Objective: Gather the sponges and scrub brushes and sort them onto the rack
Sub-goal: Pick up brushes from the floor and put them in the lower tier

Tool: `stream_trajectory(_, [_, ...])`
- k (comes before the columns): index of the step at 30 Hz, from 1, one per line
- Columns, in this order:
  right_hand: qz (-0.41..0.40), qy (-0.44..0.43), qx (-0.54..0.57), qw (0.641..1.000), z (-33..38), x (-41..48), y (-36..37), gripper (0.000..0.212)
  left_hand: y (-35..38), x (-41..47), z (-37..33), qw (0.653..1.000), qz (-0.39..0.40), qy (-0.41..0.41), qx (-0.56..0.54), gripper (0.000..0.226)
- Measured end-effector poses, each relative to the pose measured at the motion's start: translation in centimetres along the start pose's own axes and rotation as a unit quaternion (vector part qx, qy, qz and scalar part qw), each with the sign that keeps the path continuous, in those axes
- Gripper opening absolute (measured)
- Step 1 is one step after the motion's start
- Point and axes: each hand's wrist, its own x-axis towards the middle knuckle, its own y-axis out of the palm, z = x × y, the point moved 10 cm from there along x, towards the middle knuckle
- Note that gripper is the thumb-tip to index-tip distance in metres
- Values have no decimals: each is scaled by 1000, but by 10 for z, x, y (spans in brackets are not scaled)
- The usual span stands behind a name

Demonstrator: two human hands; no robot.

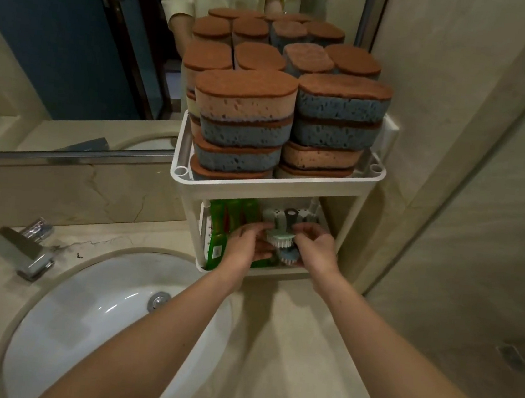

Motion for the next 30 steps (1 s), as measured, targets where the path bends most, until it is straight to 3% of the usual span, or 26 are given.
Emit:
stream_trajectory(5, [6, -11, -61, 998, 2, 29, -3, 23, 7, 28, -22, 976, -6, 96, 198, 17])
stream_trajectory(9, [32, -1, -149, 988, -8, 55, -1, 16, 16, 53, -23, 937, -2, 76, 340, 24])
stream_trajectory(14, [23, 49, -203, 978, -29, 79, 0, 35, 30, 77, -18, 891, 30, 63, 449, 23])
stream_trajectory(21, [37, 54, -249, 966, -45, 89, 9, 27, 35, 88, -7, 864, 23, 27, 503, 18])
stream_trajectory(30, [21, 48, -276, 960, -49, 90, 7, 24, 33, 92, 3, 873, 14, 9, 488, 18])
